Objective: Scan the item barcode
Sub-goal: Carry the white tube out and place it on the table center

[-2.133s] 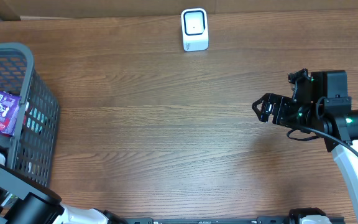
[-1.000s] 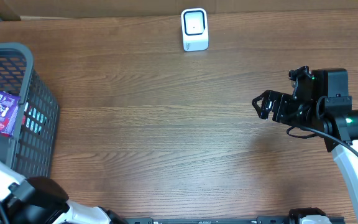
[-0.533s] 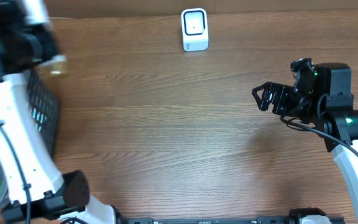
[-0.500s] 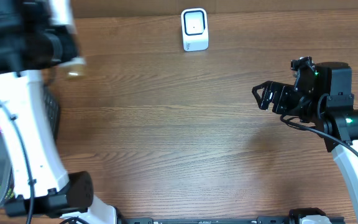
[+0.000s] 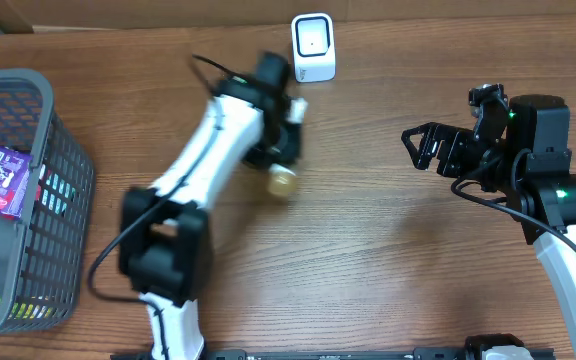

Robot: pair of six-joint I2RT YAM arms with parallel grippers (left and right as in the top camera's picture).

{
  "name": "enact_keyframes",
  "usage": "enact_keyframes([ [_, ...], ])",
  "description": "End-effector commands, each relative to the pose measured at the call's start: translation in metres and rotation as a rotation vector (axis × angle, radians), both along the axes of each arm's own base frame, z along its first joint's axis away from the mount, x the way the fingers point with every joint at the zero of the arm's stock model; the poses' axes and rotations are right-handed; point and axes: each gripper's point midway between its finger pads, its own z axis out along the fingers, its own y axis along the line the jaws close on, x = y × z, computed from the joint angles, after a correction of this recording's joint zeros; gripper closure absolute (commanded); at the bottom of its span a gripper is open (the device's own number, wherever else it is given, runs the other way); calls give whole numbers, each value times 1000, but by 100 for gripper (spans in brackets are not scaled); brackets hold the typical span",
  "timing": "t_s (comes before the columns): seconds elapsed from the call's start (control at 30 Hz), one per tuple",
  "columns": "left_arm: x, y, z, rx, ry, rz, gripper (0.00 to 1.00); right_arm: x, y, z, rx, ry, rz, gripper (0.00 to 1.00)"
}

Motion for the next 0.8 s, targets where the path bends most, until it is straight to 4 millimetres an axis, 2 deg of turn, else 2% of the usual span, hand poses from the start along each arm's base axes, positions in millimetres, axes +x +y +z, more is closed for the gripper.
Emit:
enact_keyframes([
  [0.0,-15,-46,-23,-65,65,20,96,2,2,13,9,-36,8,0],
  [0.17,-24,-78,-59,-51,82,-38,96,2,2,13,9,-35,8,0],
  [0.3,-24,-86,-68,-43,77,-28,95,0,2,11,8,-24,9,0],
  [0.37,-21,-87,-66,-50,67,-28,52,-1,2,10,7,-20,8,0],
  [0.43,-21,-87,-65,-51,68,-27,36,0,2,10,7,-20,8,0],
  [0.47,-21,-86,-64,-48,72,-24,34,0,2,11,8,-21,8,0],
  [0.6,-14,-78,-44,-36,67,-43,36,0,2,10,7,-20,8,0],
  [0.7,7,-63,-6,-8,4,-18,38,-1,2,10,7,-20,8,0],
  [0.77,22,-54,27,-9,-60,-21,39,-1,2,10,7,-19,8,0],
])
